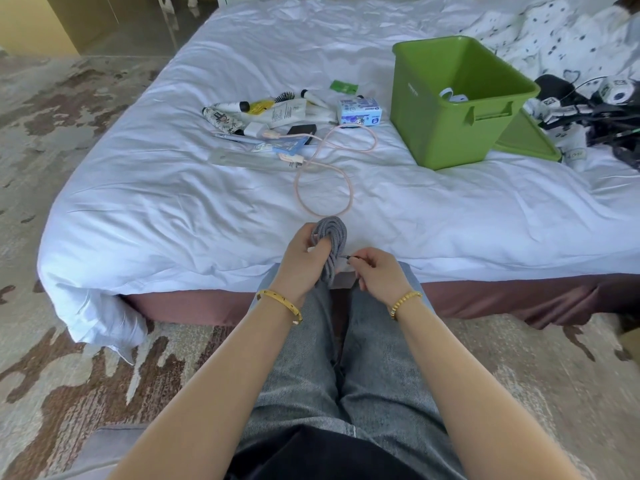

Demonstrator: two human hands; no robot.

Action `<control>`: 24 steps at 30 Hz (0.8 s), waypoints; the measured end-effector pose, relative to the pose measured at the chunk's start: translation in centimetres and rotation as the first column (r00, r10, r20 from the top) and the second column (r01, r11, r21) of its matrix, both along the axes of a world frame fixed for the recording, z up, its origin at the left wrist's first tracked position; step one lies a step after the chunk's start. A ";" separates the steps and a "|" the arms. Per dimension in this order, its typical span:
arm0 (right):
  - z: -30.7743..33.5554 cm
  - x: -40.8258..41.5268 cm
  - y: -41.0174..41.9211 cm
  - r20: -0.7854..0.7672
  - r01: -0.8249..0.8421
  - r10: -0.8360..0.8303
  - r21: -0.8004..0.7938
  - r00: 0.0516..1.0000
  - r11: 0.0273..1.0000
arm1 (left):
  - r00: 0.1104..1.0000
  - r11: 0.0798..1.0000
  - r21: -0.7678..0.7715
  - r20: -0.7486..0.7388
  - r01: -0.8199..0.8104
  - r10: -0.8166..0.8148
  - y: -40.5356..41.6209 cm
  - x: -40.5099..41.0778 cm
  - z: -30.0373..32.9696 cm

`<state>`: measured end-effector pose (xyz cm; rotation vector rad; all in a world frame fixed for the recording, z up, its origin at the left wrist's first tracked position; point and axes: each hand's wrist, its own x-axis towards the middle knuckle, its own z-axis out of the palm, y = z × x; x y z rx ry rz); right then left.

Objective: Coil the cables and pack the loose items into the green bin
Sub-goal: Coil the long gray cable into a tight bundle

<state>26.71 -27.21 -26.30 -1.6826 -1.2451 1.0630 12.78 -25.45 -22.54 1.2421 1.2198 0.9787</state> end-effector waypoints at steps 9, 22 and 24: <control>3.1 -2.9 -1.8 0.420 -0.063 -0.079 0.313 0.904 0.947 | 0.945 0.985 0.166 -0.313 -0.039 0.090 2.2 -0.2 -1.4; 2.4 -1.2 -2.1 0.141 -0.191 0.168 0.172 0.976 0.966 | 0.923 0.985 -0.022 -0.344 0.173 -0.170 0.9 0.6 -2.9; 2.4 -1.2 -2.0 0.173 -0.210 0.181 0.168 0.968 0.963 | 0.940 0.988 -0.010 -0.306 0.156 -0.152 0.9 0.6 -3.1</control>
